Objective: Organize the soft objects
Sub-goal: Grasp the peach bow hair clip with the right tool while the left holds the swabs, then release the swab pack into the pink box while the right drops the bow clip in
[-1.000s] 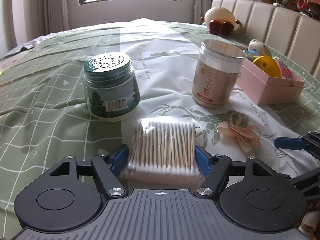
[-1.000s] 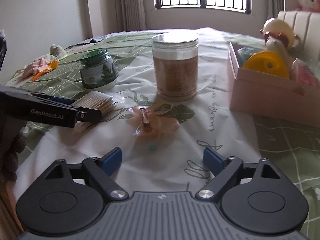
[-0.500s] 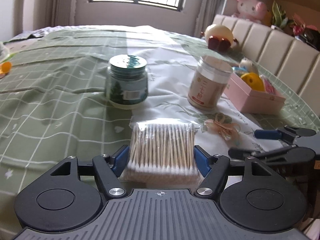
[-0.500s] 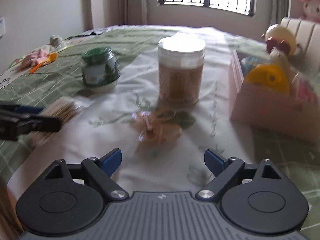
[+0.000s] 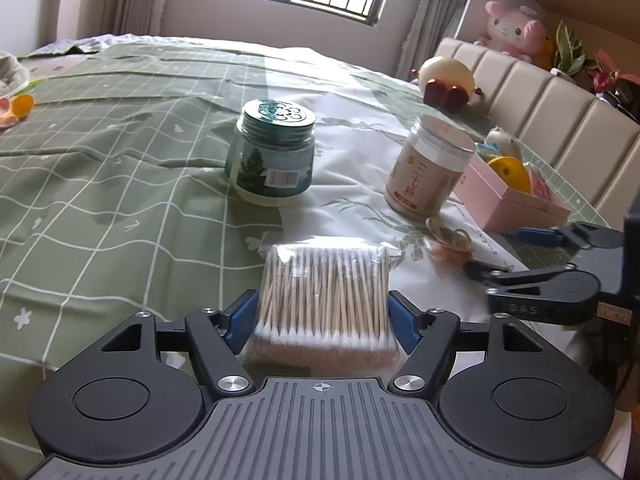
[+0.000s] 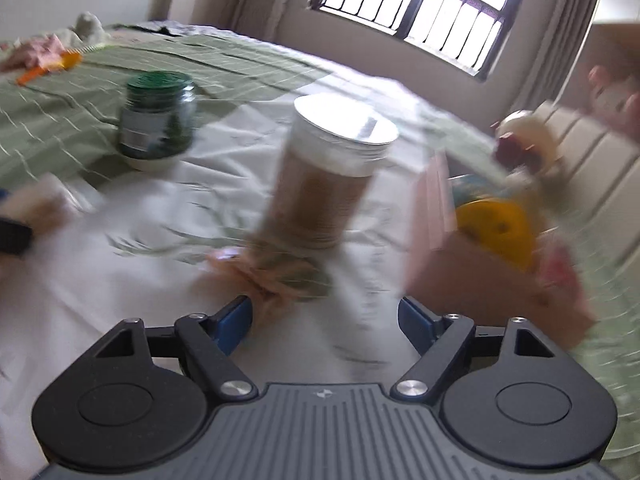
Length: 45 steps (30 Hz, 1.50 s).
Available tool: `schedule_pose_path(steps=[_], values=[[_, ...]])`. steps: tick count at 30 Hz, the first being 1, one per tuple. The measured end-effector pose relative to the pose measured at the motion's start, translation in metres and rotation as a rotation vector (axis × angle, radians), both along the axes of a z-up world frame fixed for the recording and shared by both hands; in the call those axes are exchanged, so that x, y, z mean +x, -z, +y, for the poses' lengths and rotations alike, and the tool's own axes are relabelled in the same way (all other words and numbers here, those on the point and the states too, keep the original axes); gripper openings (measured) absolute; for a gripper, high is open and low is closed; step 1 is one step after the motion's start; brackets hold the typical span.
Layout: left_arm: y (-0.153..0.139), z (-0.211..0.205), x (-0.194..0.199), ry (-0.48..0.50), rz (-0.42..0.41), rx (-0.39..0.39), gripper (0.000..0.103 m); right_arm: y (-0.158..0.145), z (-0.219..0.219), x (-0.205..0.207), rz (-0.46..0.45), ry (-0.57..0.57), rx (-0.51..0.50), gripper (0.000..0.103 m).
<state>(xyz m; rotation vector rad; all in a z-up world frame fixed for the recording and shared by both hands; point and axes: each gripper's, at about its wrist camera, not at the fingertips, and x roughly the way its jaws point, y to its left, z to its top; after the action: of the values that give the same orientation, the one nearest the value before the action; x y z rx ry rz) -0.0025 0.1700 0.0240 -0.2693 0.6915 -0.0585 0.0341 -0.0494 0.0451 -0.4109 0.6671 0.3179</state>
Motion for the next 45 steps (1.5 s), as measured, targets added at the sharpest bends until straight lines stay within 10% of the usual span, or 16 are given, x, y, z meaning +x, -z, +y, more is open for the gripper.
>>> schedule_pose_path(steps=[6, 13, 21, 37, 45], values=[[0.000, -0.006, 0.003, 0.021, -0.009, -0.017, 0.074, -0.015, -0.018, 0.010, 0.162, -0.007, 0.304, 0.081], [0.001, -0.006, 0.000, 0.018, 0.000, -0.006, 0.074, 0.003, 0.016, 0.033, 0.231, 0.101, 0.325, 0.081], [-0.006, -0.013, -0.005, 0.030, -0.010, 0.009, 0.074, -0.008, 0.017, 0.011, 0.159, -0.005, 0.224, 0.021], [-0.042, -0.152, -0.012, 0.321, -0.035, 0.139, 0.074, -0.073, -0.152, -0.076, -0.010, 0.024, 0.312, 0.017], [-0.085, -0.198, 0.038, 0.412, -0.161, 0.131, 0.074, -0.119, -0.219, -0.043, -0.124, 0.062, 0.380, 0.017]])
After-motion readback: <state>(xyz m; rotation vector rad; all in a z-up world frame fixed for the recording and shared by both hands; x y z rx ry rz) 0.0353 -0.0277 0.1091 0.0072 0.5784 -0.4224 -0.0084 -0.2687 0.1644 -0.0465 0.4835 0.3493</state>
